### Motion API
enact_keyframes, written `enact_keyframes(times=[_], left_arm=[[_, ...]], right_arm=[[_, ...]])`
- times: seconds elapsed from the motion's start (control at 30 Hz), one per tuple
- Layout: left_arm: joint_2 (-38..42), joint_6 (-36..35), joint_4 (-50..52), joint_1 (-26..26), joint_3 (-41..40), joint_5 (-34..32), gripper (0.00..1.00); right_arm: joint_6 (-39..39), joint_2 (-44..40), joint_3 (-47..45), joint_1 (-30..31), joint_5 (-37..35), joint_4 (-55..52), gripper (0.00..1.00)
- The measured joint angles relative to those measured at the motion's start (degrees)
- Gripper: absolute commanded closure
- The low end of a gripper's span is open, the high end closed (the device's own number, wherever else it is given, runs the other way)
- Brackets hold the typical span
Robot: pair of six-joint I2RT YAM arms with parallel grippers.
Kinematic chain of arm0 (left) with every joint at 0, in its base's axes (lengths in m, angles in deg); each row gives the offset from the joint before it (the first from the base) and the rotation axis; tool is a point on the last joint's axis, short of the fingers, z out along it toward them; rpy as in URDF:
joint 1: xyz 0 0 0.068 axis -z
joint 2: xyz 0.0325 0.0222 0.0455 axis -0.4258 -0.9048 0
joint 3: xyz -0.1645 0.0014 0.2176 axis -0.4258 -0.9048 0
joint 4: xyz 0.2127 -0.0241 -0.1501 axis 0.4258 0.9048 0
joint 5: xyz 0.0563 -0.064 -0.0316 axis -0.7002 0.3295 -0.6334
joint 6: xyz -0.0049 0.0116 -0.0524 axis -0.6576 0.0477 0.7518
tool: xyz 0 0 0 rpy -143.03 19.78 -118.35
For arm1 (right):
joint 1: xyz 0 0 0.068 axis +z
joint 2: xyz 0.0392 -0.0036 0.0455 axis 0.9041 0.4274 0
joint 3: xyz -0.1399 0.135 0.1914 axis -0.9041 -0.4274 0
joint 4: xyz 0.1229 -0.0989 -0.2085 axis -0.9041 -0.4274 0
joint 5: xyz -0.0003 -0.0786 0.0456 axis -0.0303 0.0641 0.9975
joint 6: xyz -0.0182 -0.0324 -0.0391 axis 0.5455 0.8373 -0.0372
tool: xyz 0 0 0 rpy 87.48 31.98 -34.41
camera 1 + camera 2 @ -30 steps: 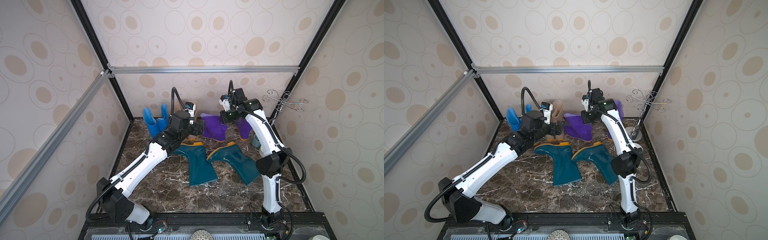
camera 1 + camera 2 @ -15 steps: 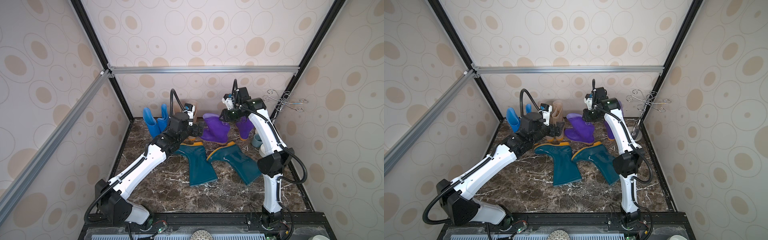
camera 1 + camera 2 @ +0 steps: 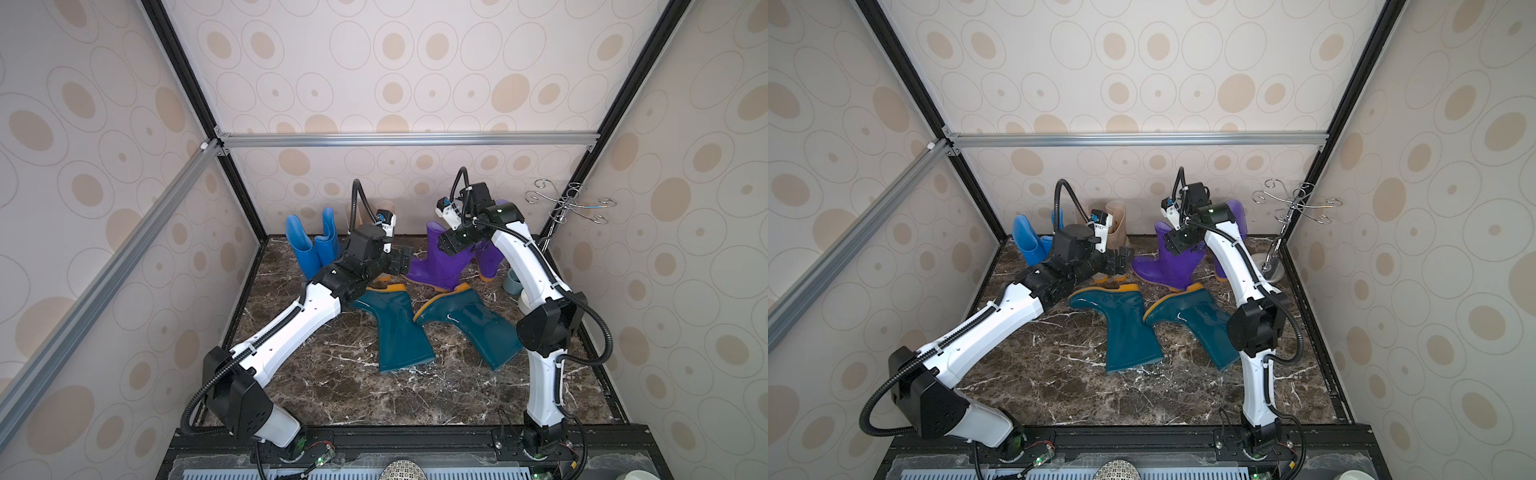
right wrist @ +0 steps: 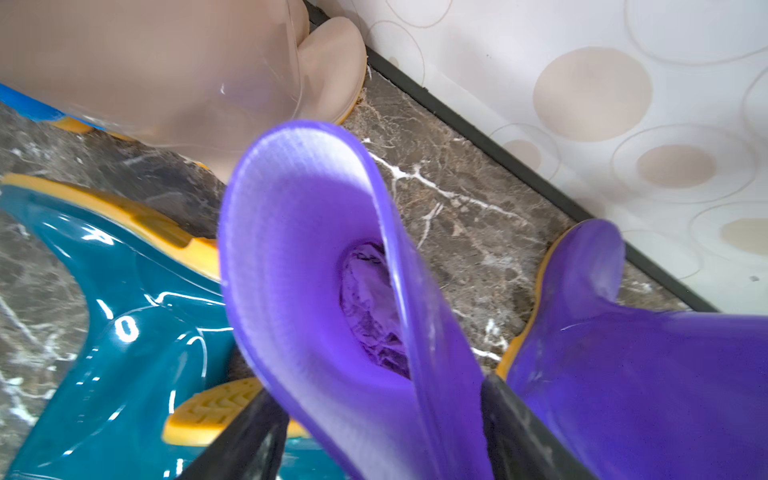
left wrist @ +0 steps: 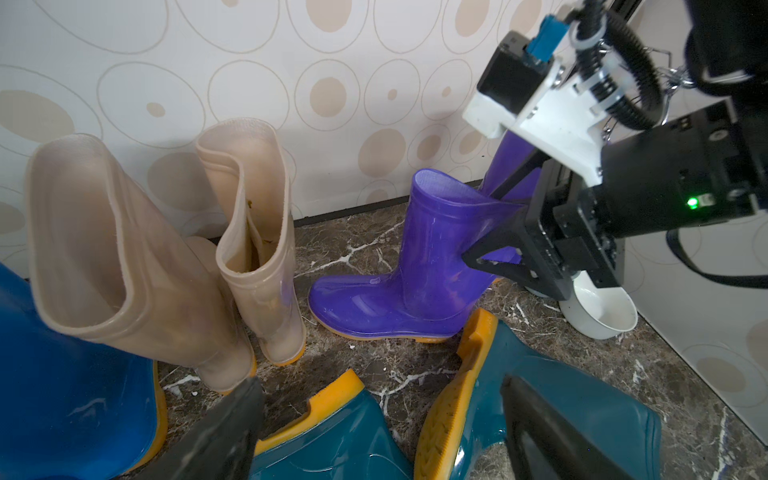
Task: Match and arrange rain boots in pairs
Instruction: Adjust the rain boot at the center of the board.
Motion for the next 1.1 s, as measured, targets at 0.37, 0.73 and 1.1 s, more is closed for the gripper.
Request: enact_keyframes(times=[0.37,0.73,1.1], left_arm=[[-2.29,-0.09,1.22,0.07,2.75,0.26,0.12],[-1.62,-0.55,1.40,0.09,2.75,-1.31,0.12],[4.39,-0.52,-0.52,0.09,-2.43,-1.77,0.12]], right_arm=[[4.59,6.08,7.63,-0.24,2.75,-0.79,0.79],[-5.35,6.67,11.34,-1.01,5.29,-4.52,1.00],[-13.03,1.90,11.34,-2.23,9.66,-1.81,1.00]])
